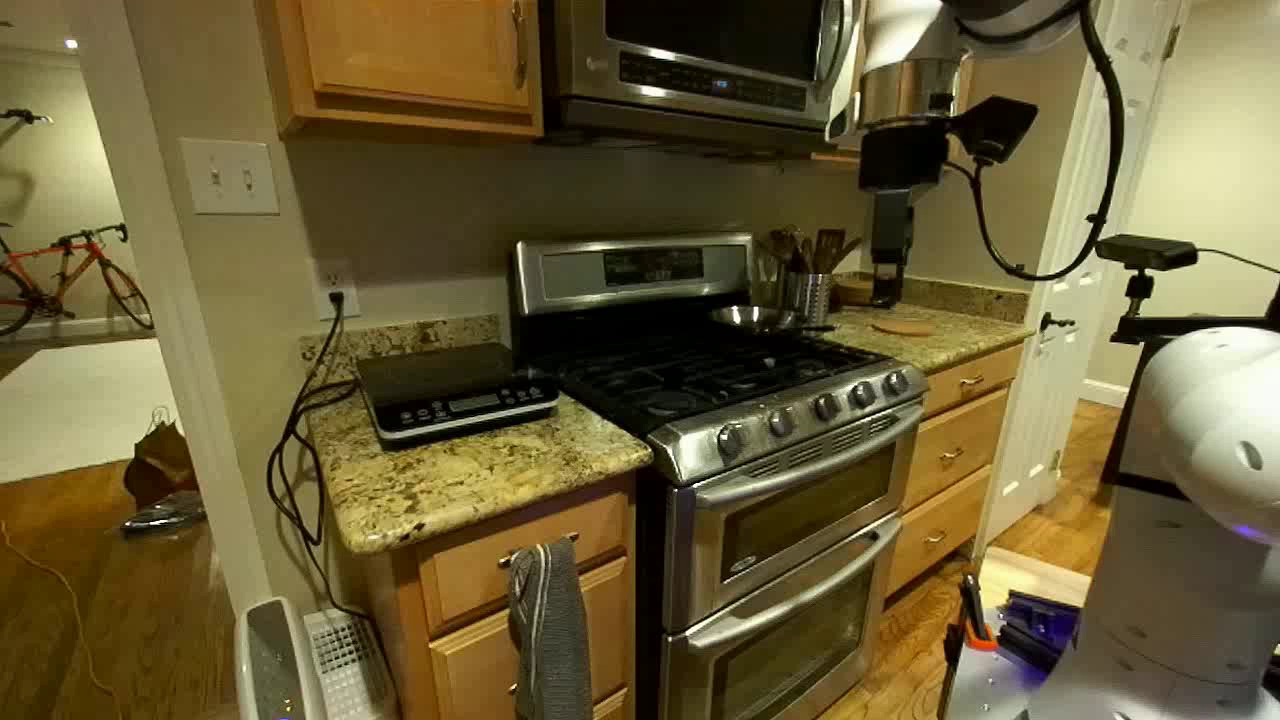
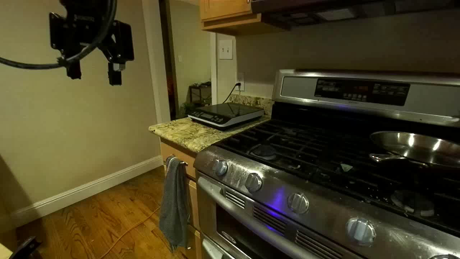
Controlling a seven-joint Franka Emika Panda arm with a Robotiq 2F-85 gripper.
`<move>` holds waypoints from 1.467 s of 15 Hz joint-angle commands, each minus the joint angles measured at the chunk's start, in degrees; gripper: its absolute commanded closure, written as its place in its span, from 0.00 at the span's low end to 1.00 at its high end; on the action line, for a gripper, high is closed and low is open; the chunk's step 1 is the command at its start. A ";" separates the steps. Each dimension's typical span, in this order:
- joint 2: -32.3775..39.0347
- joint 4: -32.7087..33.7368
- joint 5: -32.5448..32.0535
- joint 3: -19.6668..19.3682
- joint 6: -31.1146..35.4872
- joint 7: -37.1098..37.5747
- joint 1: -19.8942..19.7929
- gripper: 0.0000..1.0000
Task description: Open the left first top drawer
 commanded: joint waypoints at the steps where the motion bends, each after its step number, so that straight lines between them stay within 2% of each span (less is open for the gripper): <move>1: 0.12 0.12 0.25 0.33 -0.10 -0.27 -0.47 0.00; 17: 0.12 0.12 0.25 0.33 -0.10 -0.27 -0.47 0.00; 22: 4.58 -1.46 0.40 2.31 7.61 -2.68 2.36 0.00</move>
